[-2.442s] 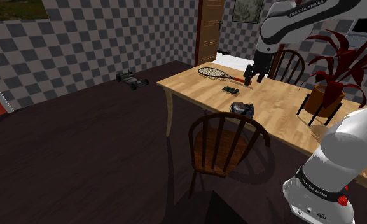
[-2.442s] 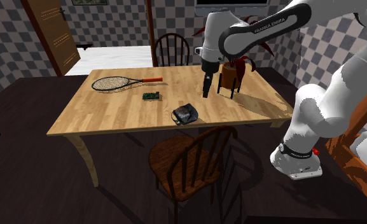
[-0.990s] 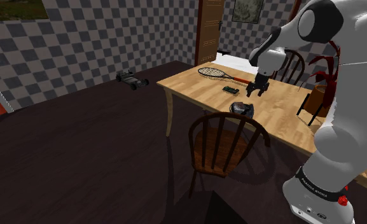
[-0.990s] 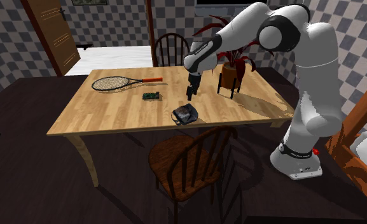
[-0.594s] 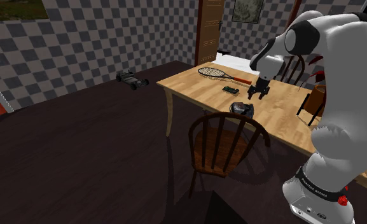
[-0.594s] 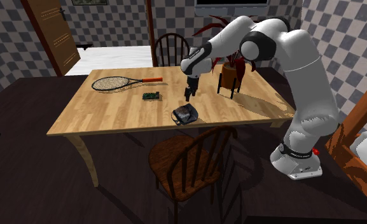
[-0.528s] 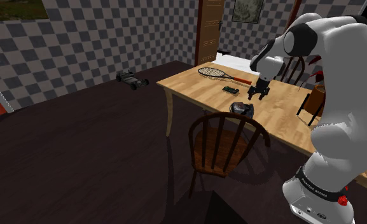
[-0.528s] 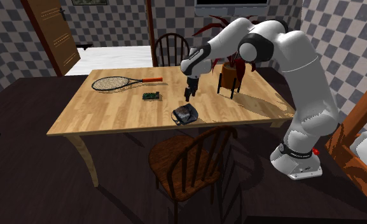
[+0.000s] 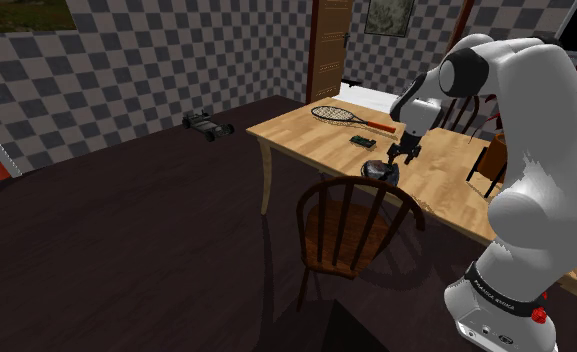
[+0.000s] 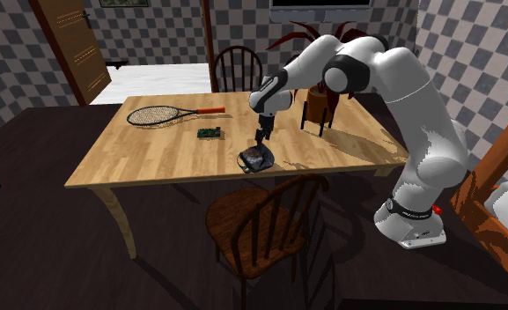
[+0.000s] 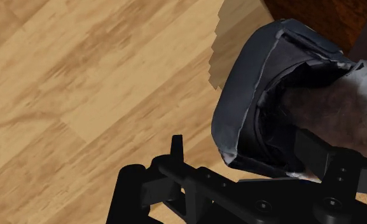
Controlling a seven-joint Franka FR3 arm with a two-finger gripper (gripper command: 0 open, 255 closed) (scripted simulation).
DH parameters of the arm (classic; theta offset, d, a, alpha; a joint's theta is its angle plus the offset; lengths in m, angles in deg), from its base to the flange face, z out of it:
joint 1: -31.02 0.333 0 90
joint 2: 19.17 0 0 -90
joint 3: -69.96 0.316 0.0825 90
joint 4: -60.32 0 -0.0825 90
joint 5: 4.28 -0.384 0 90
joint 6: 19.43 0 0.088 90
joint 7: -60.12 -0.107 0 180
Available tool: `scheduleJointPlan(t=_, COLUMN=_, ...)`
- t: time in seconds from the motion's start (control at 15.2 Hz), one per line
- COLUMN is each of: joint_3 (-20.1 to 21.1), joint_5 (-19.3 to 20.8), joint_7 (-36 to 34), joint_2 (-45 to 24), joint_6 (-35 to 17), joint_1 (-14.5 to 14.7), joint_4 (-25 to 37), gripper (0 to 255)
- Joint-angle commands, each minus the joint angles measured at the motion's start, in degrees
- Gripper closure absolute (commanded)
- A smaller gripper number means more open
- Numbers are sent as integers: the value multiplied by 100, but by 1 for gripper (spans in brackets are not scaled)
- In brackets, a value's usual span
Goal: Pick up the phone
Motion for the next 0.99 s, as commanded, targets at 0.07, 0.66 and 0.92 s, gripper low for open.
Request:
scheduleJointPlan(t=0.07, joint_3=17, joint_5=-21, joint_7=19, joint_2=-32, joint_6=-47, joint_1=-8, joint_4=-12, gripper=255)
scheduleJointPlan(t=0.66, joint_3=15, joint_5=-18, joint_7=15, joint_2=-35, joint_6=-36, joint_1=-9, joint_4=2, gripper=255)
scheduleJointPlan(t=0.92, joint_3=-69, joint_5=77, joint_7=-60, joint_2=195, joint_6=130, joint_1=50, joint_4=-58, gripper=255)
